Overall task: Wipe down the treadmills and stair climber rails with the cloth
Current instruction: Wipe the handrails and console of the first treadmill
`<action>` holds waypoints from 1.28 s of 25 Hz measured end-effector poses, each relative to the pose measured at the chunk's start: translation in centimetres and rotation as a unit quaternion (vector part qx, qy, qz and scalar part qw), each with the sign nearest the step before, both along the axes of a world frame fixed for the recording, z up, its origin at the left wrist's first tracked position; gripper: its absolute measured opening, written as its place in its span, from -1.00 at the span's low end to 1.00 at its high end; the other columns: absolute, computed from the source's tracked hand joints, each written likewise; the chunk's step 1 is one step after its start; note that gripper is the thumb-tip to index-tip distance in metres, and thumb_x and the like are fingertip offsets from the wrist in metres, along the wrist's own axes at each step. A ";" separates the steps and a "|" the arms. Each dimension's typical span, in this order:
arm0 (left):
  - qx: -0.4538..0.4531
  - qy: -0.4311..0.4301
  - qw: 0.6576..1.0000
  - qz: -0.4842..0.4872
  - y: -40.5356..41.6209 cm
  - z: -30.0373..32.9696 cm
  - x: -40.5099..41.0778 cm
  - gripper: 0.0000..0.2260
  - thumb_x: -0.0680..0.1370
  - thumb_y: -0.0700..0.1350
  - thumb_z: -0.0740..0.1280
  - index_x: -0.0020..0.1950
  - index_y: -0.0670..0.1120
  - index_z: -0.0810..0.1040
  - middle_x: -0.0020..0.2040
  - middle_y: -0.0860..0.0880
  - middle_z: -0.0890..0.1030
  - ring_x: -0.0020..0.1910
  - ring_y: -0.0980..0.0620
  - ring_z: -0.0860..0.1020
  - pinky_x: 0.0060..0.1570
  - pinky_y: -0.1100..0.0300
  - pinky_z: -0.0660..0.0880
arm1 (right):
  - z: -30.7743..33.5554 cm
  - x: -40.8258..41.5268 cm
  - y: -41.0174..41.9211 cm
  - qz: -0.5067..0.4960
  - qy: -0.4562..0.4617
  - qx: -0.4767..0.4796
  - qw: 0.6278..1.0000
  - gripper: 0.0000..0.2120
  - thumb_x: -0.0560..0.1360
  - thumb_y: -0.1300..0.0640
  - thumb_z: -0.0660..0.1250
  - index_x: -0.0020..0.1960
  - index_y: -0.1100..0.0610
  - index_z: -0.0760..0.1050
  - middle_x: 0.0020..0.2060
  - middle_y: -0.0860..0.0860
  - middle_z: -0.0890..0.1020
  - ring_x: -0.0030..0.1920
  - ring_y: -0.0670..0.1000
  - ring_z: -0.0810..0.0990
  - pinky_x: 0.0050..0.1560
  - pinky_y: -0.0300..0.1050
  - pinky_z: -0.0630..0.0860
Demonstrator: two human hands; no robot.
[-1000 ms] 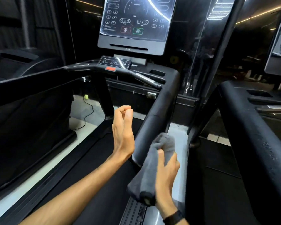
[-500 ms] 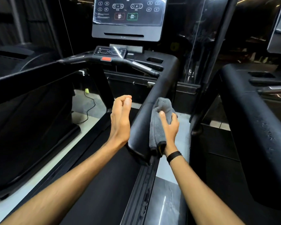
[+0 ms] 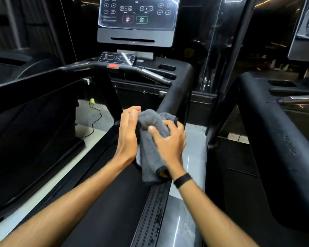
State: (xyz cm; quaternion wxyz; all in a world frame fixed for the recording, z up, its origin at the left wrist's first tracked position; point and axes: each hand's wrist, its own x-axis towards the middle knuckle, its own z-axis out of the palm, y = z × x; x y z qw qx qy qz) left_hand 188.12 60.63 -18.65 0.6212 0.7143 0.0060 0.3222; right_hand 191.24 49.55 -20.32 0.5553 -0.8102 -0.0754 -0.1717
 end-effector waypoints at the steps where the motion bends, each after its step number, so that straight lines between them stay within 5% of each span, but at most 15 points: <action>1: -0.004 0.000 1.000 -0.003 -0.1 0.0 -0.1 -0.46 0.54 0.32 0.03 0.28 0.00 0.50 0.25 0.03 0.54 0.25 0.12 0.49 0.28 0.16 0.40 | -0.1 1.9 -0.4 -0.009 0.017 0.014 1.000 -0.70 0.43 -0.14 0.48 0.06 0.00 0.58 0.29 0.06 0.47 0.32 0.13 0.43 0.32 0.16 0.38; 5: -0.003 0.004 1.000 -0.003 -0.4 0.3 -0.5 -0.46 0.52 0.35 0.02 0.28 0.06 0.48 0.24 0.10 0.54 0.27 0.12 0.48 0.28 0.17 0.35 | -2.0 6.3 -1.6 -0.032 0.119 0.204 0.971 -0.62 0.46 -0.10 0.50 0.13 0.13 0.58 0.16 0.18 0.60 0.16 0.11 0.57 0.26 0.19 0.51; 9: -0.014 0.008 1.000 -0.006 -0.4 0.1 -0.4 -0.49 0.51 0.36 0.02 0.25 0.11 0.49 0.21 0.12 0.56 0.25 0.14 0.49 0.23 0.21 0.34 | -5.6 2.3 -2.9 -0.042 0.264 0.338 0.902 -0.72 0.52 -0.12 0.41 0.04 0.07 0.49 -0.06 0.03 0.56 -0.01 0.10 0.54 0.23 -0.01 0.43; 11: -0.019 0.004 1.000 -0.008 -0.4 0.1 -0.1 -0.54 0.51 0.35 0.02 0.20 0.15 0.50 0.18 0.12 0.57 0.22 0.14 0.51 0.19 0.25 0.34 | -6.8 -2.0 -2.1 -0.092 0.290 0.261 0.916 -0.62 0.52 -0.20 0.34 0.16 0.07 0.51 0.06 0.08 0.59 0.11 0.17 0.55 0.33 0.07 0.40; 14: -0.035 -0.003 0.999 -0.014 -0.2 -0.1 0.4 -0.56 0.53 0.32 0.04 0.18 0.13 0.53 0.17 0.08 0.58 0.20 0.06 0.53 0.18 0.22 0.38 | -3.8 -7.1 0.3 -0.115 0.131 0.107 0.979 -0.47 0.41 -0.37 0.27 0.24 -0.07 0.46 0.24 0.07 0.50 0.28 0.15 0.43 0.30 0.06 0.35; 17: -0.030 -0.019 0.999 -0.003 0.2 -0.5 0.5 -0.56 0.60 0.21 0.05 0.23 -0.02 0.53 0.19 0.00 0.57 0.21 0.07 0.52 0.25 0.17 0.41 | 0.4 -4.7 1.1 -0.035 0.054 -0.053 0.997 -0.62 0.44 -0.27 0.35 0.16 -0.12 0.47 0.36 0.01 0.37 0.36 0.09 0.30 0.34 0.08 0.24; 20: -0.016 -0.005 1.000 -0.006 0.1 -0.1 0.2 -0.51 0.60 0.24 0.02 0.29 -0.04 0.49 0.20 0.05 0.56 0.21 0.12 0.52 0.20 0.25 0.42 | 2.1 1.4 0.6 -0.010 0.064 -0.093 0.994 -0.63 0.46 -0.22 0.41 0.17 -0.06 0.51 0.35 0.05 0.39 0.39 0.14 0.30 0.38 0.16 0.26; 24: -0.007 0.006 1.000 0.013 -0.5 0.3 -0.4 -0.42 0.50 0.36 0.02 0.30 0.03 0.48 0.24 0.10 0.53 0.27 0.09 0.48 0.30 0.14 0.37 | 0.6 7.6 -0.6 -0.056 0.149 0.061 0.985 -0.56 0.45 -0.26 0.40 0.22 -0.04 0.52 0.30 0.08 0.49 0.37 0.18 0.39 0.39 0.20 0.34; 28: 0.013 0.038 0.999 0.025 -0.7 0.6 -0.8 -0.39 0.48 0.38 -0.01 0.31 0.04 0.46 0.27 0.10 0.50 0.32 0.00 0.43 0.42 -0.11 0.29 | -3.6 7.2 -2.3 -0.072 0.274 0.246 0.927 -0.46 0.54 -0.24 0.32 0.38 0.07 0.46 0.28 0.15 0.57 0.30 0.24 0.51 0.38 0.14 0.41; 30: 0.013 0.047 0.999 0.017 -0.9 0.9 -1.0 -0.40 0.46 0.40 -0.01 0.30 0.07 0.45 0.29 0.10 0.49 0.33 0.00 0.42 0.43 -0.12 0.27 | -5.4 4.2 -2.7 -0.061 0.321 0.319 0.889 -0.64 0.59 -0.19 0.26 0.21 0.05 0.49 0.08 0.11 0.57 0.11 0.15 0.56 0.28 0.01 0.42; 32: 0.012 0.048 0.999 0.008 -1.0 0.9 -0.9 -0.40 0.46 0.39 0.00 0.31 0.07 0.45 0.30 0.10 0.48 0.34 0.01 0.42 0.44 -0.11 0.26 | -5.9 0.9 -2.5 -0.063 0.348 0.274 0.895 -0.74 0.59 -0.21 0.23 0.05 -0.01 0.42 -0.08 0.06 0.49 -0.05 0.09 0.51 0.14 -0.01 0.41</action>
